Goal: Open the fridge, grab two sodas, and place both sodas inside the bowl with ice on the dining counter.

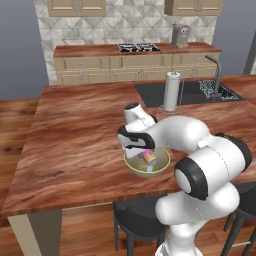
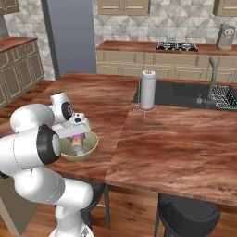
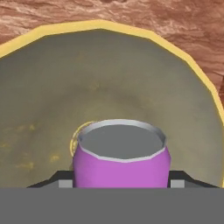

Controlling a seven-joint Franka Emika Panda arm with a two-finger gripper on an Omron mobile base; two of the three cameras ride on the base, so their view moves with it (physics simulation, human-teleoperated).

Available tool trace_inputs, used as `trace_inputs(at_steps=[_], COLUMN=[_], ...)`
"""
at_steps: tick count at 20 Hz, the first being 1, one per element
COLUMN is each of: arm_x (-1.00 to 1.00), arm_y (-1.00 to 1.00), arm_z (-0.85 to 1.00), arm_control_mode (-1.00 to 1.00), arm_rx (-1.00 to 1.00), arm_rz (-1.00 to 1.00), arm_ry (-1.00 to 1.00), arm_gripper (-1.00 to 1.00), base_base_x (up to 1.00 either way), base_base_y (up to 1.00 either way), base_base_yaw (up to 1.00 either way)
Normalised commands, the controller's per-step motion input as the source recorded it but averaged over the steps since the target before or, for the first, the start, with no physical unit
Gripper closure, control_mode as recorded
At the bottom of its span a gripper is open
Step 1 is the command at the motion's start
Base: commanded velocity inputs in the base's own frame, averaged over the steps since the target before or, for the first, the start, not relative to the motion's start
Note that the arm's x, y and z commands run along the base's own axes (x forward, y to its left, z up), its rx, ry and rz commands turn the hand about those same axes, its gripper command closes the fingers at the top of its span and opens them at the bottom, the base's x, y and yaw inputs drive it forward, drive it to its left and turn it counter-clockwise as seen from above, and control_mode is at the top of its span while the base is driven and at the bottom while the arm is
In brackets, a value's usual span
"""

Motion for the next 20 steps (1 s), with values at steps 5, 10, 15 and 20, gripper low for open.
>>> trace_inputs(at_steps=[5,10,15,20], arm_x=[0.09,0.05,0.10,0.11], arm_y=[0.00,0.00,0.00,0.00], arm_z=[-0.19,-0.13,-0.15,-0.16], arm_control_mode=[-1.00,-1.00,-1.00,-1.00], arm_rx=[0.01,0.02,0.02,0.01], arm_rz=[0.02,0.01,0.00,0.00], arm_ry=[0.00,0.00,0.00,0.00], arm_gripper=[1.00,1.00,1.00,1.00], base_base_x=[0.00,0.00,0.00,0.00], base_base_y=[0.00,0.00,0.00,0.00], base_base_yaw=[0.00,0.00,0.00,0.00])
